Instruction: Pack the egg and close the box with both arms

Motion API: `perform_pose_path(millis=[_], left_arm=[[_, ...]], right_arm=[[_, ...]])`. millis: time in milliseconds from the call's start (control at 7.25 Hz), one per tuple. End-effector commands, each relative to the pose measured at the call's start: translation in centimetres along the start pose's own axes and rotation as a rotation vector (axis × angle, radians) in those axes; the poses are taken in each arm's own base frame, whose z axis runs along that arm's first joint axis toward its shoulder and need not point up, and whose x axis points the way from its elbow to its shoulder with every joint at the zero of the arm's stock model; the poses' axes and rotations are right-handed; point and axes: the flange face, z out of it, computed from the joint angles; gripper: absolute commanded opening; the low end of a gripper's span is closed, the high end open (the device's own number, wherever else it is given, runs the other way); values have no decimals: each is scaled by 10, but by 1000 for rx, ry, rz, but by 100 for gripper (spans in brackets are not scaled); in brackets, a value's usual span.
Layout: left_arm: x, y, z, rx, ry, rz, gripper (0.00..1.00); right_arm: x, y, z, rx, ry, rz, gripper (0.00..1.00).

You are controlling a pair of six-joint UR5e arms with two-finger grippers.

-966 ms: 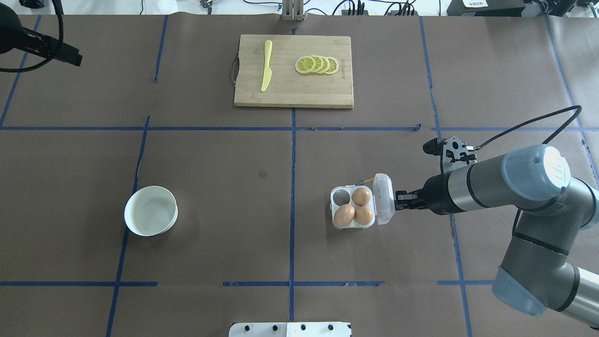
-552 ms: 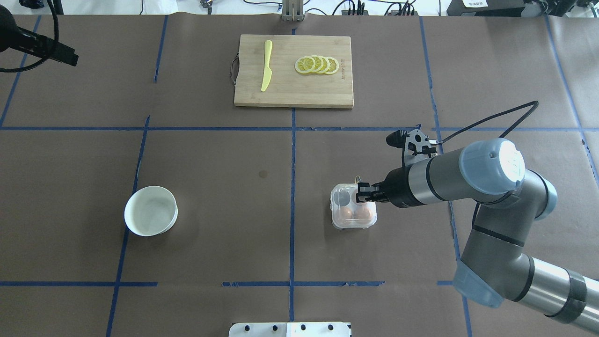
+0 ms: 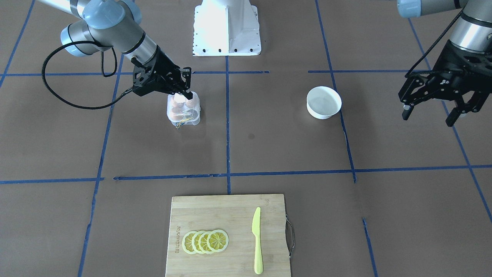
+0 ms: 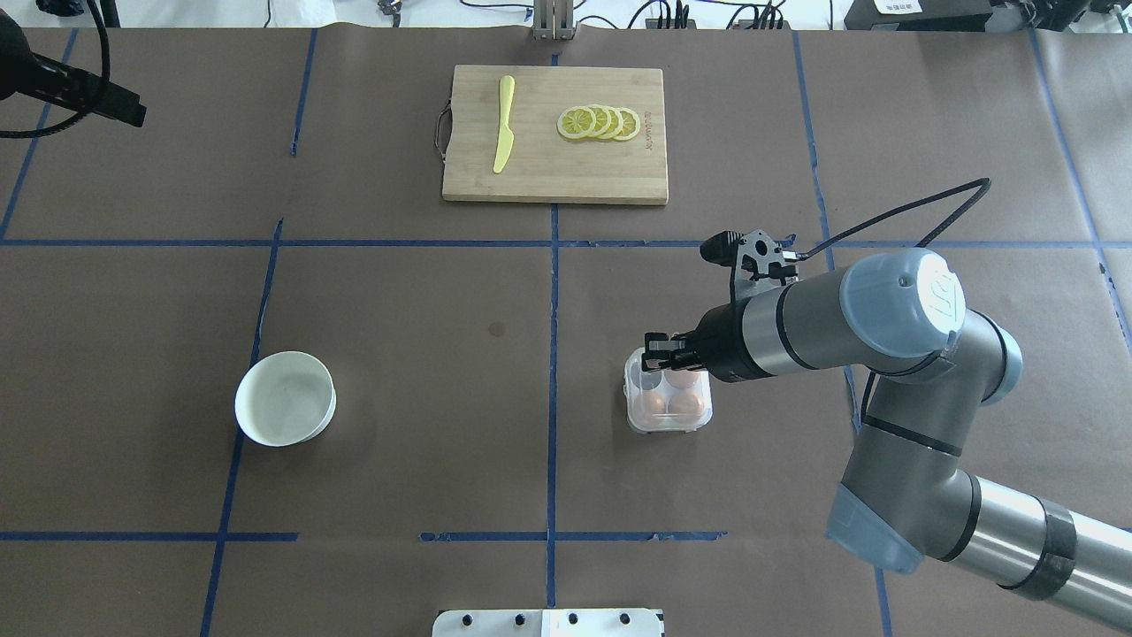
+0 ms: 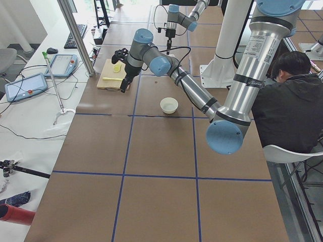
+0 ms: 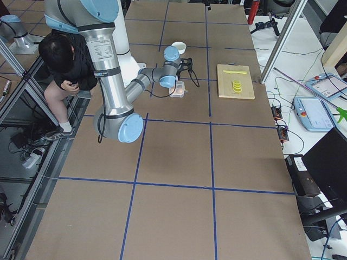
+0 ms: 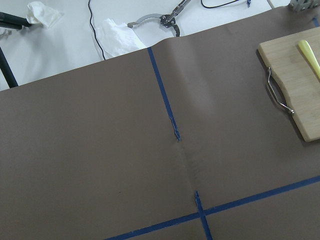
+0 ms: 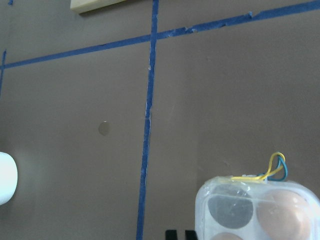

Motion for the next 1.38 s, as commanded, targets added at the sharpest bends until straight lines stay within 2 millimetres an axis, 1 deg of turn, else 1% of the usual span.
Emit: perform_pose_path(millis=[0,138,276,414,552,690,828,966,1103,1241], left_arm=[[-19,21,15,-40,-20,-20,100],[-33,36,26,-62,-32,-30,100],[-46,48,36,-88,-47,-44,100],[-62,65,45,-117,-64,-44,100],[-103,77,43,-129,-98,28,100],[-160,78,42,-165,-80,117,100],[-241,89,43,-210,-51,136,100],[-302,102,41,-232,-51,203,100],[-331,112,38,-243,-58,208,100],[-341,133,45,-261,-14,156,100]], right_arm=[[0,-33,-26,51,27,29,100],[1,-51,-51,57,86,67,100],[12,-75,-80,70,147,115,100],[30,-99,-101,80,189,107,100],[51,-120,-120,80,253,44,100],[87,-144,-151,27,332,-37,100],[135,-164,-194,-28,396,-114,100],[197,-169,-237,-74,429,-193,100],[261,-164,-282,-109,469,-249,100],[319,-150,-319,-154,510,-283,100]])
